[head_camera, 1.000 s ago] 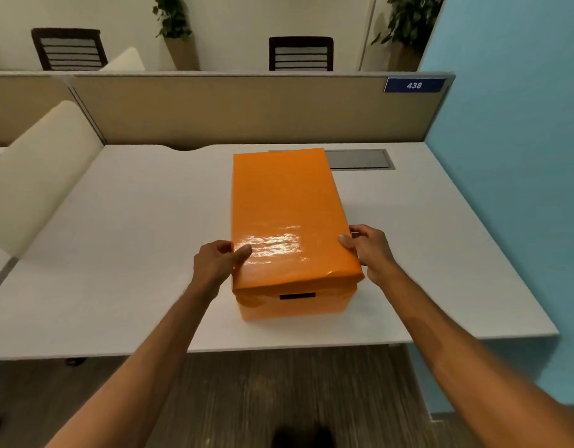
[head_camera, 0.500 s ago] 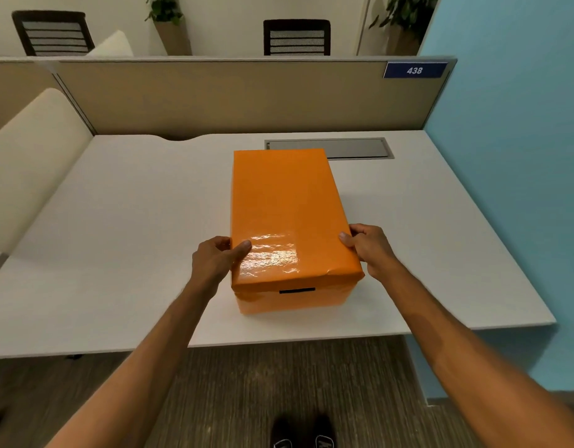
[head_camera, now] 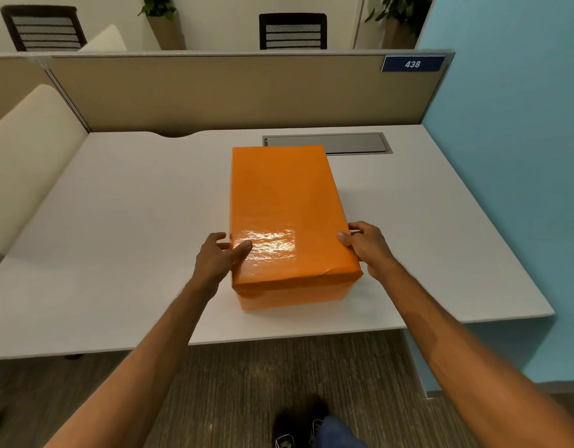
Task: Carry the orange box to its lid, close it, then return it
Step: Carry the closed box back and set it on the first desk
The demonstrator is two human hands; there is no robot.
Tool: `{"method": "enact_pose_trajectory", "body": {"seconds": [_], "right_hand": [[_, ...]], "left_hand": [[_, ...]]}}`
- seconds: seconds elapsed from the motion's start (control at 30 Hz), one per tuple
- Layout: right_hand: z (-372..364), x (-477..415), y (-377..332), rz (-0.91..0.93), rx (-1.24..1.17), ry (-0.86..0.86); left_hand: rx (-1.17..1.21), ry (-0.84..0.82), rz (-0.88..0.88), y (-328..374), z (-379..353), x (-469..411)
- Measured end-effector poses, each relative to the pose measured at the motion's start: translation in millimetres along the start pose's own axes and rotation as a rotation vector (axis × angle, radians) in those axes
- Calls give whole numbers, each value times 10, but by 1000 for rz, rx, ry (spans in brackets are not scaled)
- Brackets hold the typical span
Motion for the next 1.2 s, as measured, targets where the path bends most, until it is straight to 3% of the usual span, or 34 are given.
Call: {"method": "enact_pose_trajectory", "body": {"seconds": [0.17,0.53,0.83,1.2], "right_hand": [[59,-195,-115,-10,-51,-6],[98,-1195,-737,125,-8,54],[-22,-2030,-1070,93,-35,-27],[-131,-2241,-1000,23,-107,63]], "left_hand": [[11,-61,-15,143,-36,-231],[-42,24,-80,783,-150,-1088],[-23,74,-24,933,-219,-1741],[-69,153,-67,854,-196,-1936]]}}
Point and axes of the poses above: each hand's wrist, its own x-axis away from the middle knuckle, its own z-axis out of the back of the hand, y = z × x, the point moved 4 cm from there along -x, towards the middle knuckle, and after that the axes turned 10 degrees about x, right-handed, at the moved point
